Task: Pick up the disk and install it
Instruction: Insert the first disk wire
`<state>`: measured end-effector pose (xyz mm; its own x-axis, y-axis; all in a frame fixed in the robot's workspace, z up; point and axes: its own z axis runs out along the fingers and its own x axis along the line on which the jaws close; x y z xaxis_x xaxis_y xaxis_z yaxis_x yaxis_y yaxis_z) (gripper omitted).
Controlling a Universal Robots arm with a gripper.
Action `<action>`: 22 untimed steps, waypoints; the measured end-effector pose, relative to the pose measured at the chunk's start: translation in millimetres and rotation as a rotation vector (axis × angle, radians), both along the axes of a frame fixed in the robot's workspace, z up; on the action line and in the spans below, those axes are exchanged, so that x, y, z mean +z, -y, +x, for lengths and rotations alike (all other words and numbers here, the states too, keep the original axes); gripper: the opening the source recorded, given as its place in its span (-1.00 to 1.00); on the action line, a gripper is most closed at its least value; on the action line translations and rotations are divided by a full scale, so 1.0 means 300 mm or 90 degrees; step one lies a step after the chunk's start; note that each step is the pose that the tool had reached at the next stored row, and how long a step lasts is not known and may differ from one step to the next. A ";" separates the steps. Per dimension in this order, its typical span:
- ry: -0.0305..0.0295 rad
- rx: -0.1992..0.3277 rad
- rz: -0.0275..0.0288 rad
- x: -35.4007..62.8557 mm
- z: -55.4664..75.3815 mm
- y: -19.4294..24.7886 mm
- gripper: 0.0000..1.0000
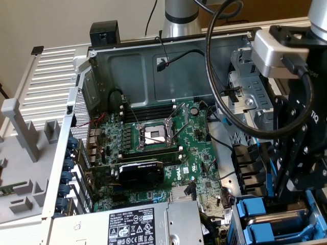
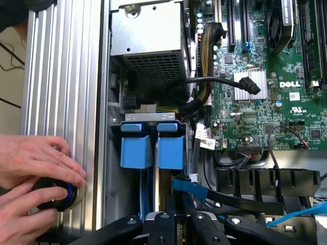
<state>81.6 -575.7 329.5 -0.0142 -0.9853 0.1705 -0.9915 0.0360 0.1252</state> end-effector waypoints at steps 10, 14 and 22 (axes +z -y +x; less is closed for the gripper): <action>0.0001 0.000 0.0009 0.014 0.000 0.001 -0.66; 0.0000 0.000 0.0006 0.022 0.000 0.002 -0.66; 0.0004 -0.001 0.0003 0.023 -0.001 0.005 -0.66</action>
<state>81.3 -577.3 336.4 -0.0159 -0.9853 0.1700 -0.9915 0.0375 0.1245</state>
